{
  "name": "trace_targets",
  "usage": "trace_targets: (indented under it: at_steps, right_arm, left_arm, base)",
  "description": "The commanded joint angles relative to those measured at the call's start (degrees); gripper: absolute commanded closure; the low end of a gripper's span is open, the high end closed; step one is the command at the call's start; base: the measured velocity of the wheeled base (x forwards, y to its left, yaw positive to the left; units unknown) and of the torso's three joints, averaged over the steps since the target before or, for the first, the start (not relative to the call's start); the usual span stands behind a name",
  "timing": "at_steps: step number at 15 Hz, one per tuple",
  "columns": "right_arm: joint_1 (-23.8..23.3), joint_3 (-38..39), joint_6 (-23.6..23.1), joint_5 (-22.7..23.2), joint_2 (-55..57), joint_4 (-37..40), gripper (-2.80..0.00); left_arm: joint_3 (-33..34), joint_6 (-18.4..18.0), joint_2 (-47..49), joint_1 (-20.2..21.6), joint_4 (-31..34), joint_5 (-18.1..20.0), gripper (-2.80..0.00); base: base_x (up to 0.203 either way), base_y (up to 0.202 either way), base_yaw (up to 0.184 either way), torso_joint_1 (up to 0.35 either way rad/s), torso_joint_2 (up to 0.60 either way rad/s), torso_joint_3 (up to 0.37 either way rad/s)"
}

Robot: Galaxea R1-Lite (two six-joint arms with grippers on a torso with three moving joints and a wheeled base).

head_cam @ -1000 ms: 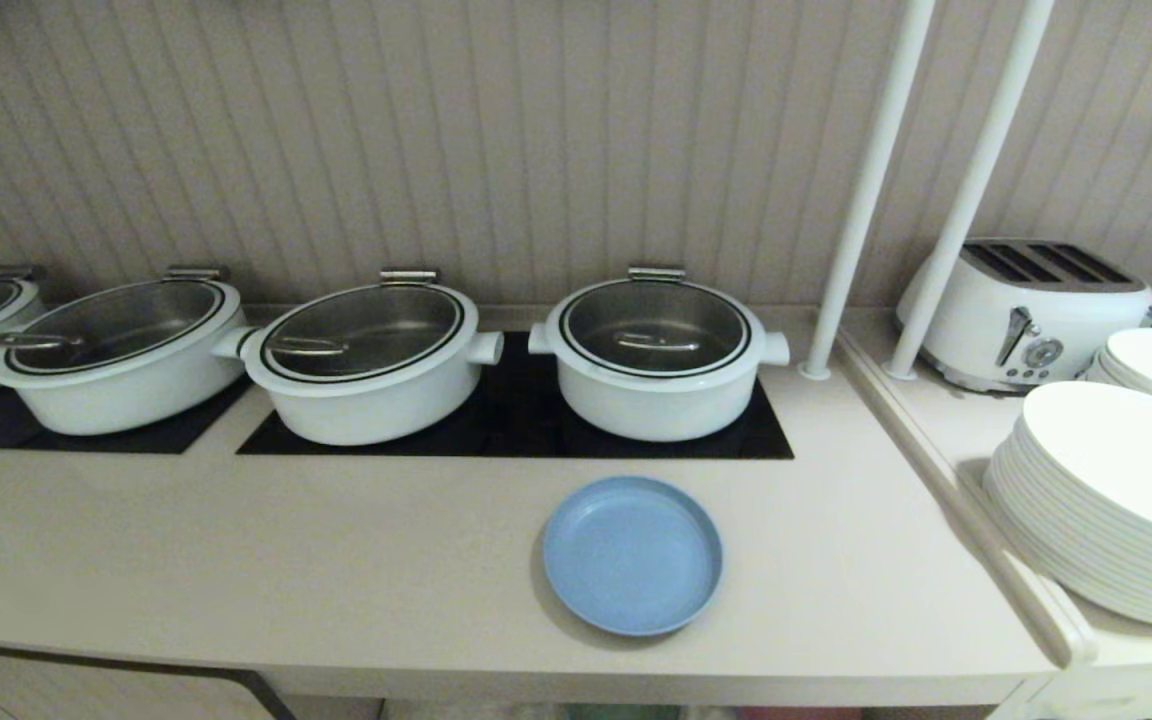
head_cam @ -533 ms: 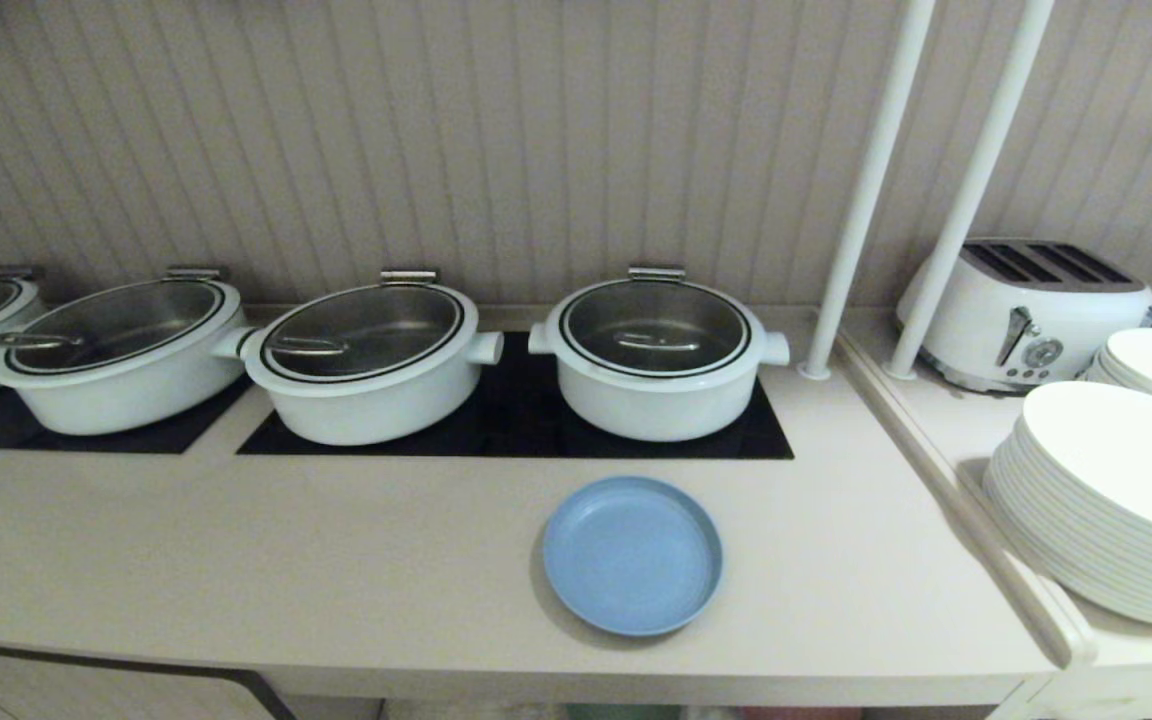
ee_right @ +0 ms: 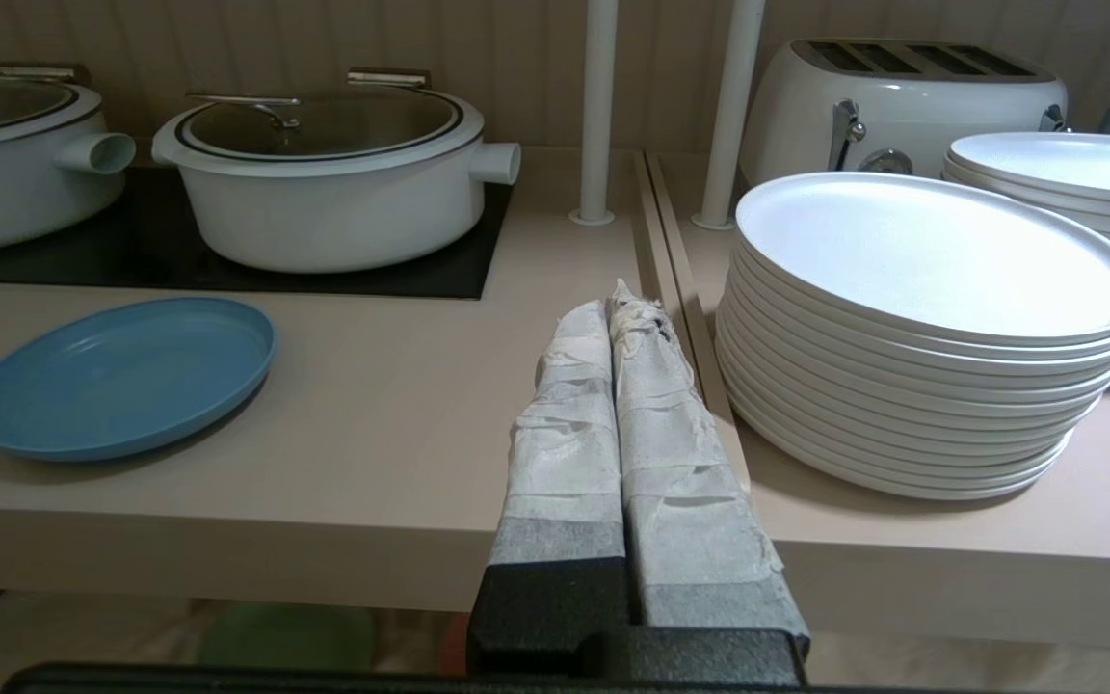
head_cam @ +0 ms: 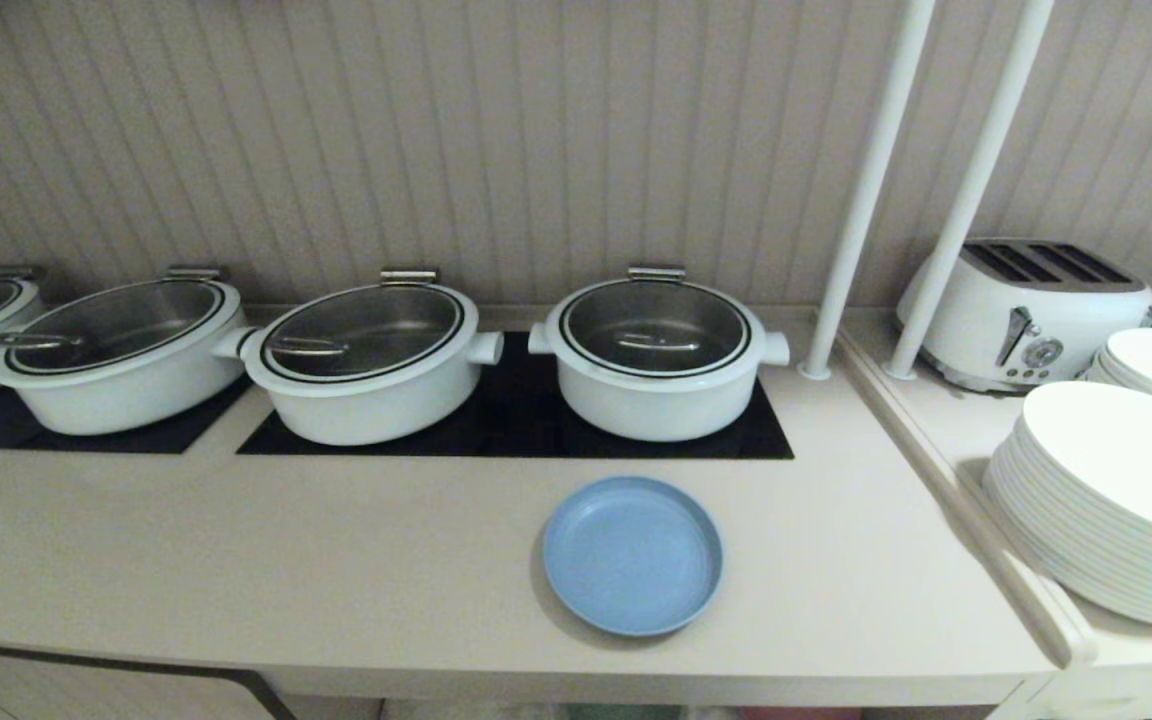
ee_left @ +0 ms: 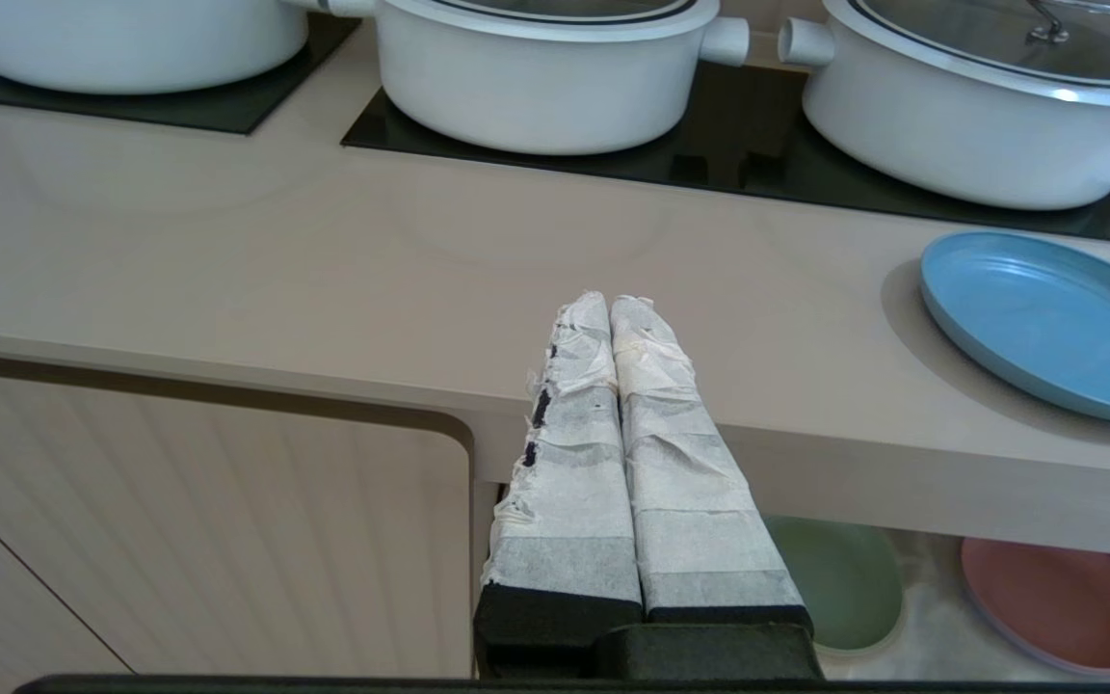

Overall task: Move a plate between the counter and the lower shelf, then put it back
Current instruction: Pick up the plate

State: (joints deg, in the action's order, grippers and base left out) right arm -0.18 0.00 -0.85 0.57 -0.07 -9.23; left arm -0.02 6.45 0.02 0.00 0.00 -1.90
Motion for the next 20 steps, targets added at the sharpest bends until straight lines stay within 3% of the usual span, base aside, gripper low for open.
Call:
trace_targets:
  at_steps: [1, 4, 7, 11, 15, 20]
  right_arm:
    - [0.01, 0.00, -0.29, 0.04, 0.07, -0.09, 0.00]
    - [0.01, 0.00, -0.78, 0.04, 0.07, -0.07, 0.00]
    - [0.01, 0.00, -6.56, 0.73, 0.07, -0.40, 0.00]
    - [0.04, 0.00, -5.96, 1.44, 0.07, -2.29, 0.00]
    - [0.03, -4.29, -4.96, 10.00, 1.82, -0.11, 0.00]
    - [0.01, -15.49, -6.10, 20.32, 16.36, 0.76, 0.00]
  left_arm:
    - [0.01, 0.06, -0.02, 0.00, 0.00, -0.03, 0.00]
    - [0.01, 0.06, -0.02, 0.00, 0.00, -0.03, 0.00]
    - [0.02, 0.06, -0.02, 0.00, 0.00, -0.03, 0.00]
    - [0.02, 0.06, -0.02, 0.00, 0.00, -0.03, 0.00]
    - [-0.06, 0.06, -0.02, 0.00, 0.00, -0.03, 0.00]
    - [0.02, 0.06, -0.02, 0.00, 0.00, -0.03, 0.00]
  base:
    - [0.000, 0.000, 0.000, 0.000, 0.00, 0.000]
    - [0.000, 0.000, 0.000, 0.000, 0.00, 0.000]
    - [0.000, 0.000, 0.000, 0.000, 0.00, 0.000]
    - [0.000, 0.000, 0.000, 0.000, 0.00, 0.000]
    - [0.000, 0.000, 0.000, 0.000, 0.00, 0.000]
    - [0.000, 0.000, 0.000, 0.000, 0.00, 0.000]
